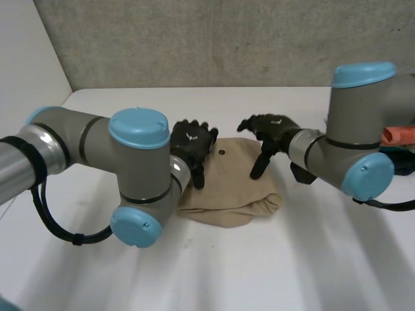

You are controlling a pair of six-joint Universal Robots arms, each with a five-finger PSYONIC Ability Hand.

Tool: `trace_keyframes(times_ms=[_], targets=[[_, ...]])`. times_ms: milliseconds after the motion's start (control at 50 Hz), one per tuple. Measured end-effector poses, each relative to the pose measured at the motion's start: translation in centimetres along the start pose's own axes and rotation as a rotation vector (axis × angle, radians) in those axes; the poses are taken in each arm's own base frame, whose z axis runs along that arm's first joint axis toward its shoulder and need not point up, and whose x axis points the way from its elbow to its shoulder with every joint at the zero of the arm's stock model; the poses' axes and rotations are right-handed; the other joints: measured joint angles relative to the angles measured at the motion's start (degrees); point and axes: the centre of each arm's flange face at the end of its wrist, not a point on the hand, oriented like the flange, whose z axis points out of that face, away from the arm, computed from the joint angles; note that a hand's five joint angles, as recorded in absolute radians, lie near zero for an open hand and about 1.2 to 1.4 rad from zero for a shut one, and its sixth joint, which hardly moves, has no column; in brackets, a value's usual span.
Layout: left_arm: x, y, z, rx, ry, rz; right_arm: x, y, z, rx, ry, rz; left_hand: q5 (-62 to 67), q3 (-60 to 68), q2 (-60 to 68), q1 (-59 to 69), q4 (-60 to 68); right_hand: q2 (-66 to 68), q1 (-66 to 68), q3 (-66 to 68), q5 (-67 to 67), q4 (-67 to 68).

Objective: Fold the laundry.

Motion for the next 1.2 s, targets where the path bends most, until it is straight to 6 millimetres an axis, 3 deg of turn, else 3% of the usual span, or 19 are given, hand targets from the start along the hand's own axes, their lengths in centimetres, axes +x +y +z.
trace_keyframes(times_ms=[240, 400, 480, 620, 720, 740, 820, 960, 1120, 1180, 1200], targets=[[0.7, 4.3, 1.2, -0.178, 0.055, 0.164, -0.6, 5.0, 2.5, -0.154, 0.023, -0.217, 0.00, 0.01, 0.00, 0.00, 0.00, 0.00, -0.76, 0.00, 0.00, 0.00], [0.2, 4.9, 1.8, -0.186, 0.049, 0.221, -0.3, 5.6, 3.0, -0.146, 0.054, -0.295, 0.00, 0.00, 0.00, -0.46, 0.00, 0.00, -1.90, 0.00, 0.00, 0.00], [0.0, 4.2, 1.8, -0.159, 0.063, 0.223, -0.2, 4.3, 2.8, -0.071, 0.082, -0.304, 0.00, 0.00, 0.00, -0.47, 0.00, 0.00, -1.90, 0.00, 0.00, 0.00], [-0.7, -1.2, -0.1, 0.003, 0.125, 0.175, -0.2, -0.7, -0.4, 0.148, 0.138, -0.266, 0.00, 0.00, 0.00, -0.47, 0.00, 0.00, -1.90, 0.00, 0.00, 0.00], [-1.6, -5.1, -2.7, 0.122, 0.168, 0.140, -0.9, -1.4, -3.4, 0.188, 0.146, -0.262, -0.01, 0.00, 0.00, -0.47, 0.00, 0.00, -1.90, 0.00, -0.25, 0.00], [-1.6, -5.1, -2.7, 0.122, 0.168, 0.140, -0.9, -1.4, -3.4, 0.188, 0.146, -0.262, -0.01, 0.00, 0.00, -0.47, 0.00, 0.00, -1.90, 0.00, -0.25, 0.00], [-2.3, -7.5, -5.4, 0.215, 0.256, 0.131, -1.8, 0.6, -5.4, 0.137, 0.126, -0.257, -0.01, 0.00, 0.00, -0.47, 0.00, 0.00, -1.90, -0.04, -0.25, 0.00], [-2.8, -8.4, -8.7, 0.294, 0.439, 0.128, -3.9, 4.8, -6.4, 0.089, 0.066, -0.262, -0.01, 0.00, 0.00, -0.46, 0.00, 0.00, -1.90, -0.04, -0.25, 0.00], [-3.0, -7.8, -9.3, 0.285, 0.501, 0.086, -6.4, 8.3, -4.3, 0.191, 0.026, -0.324, -0.01, 0.00, 0.00, -0.47, 0.00, 0.00, -1.90, -0.04, -0.25, 0.00], [-3.0, -7.7, -9.3, 0.277, 0.501, 0.070, -6.5, 8.6, -4.0, 0.198, 0.025, -0.335, -0.01, 0.00, 0.00, -0.47, 0.00, 0.00, -1.90, -0.04, -0.25, 0.00], [-3.0, -7.7, -9.2, 0.274, 0.500, 0.065, -7.0, 9.8, -2.9, 0.216, 0.023, -0.387, -0.01, 0.00, 0.00, -0.47, 0.00, 0.00, -1.90, -0.04, -0.25, 0.00]])
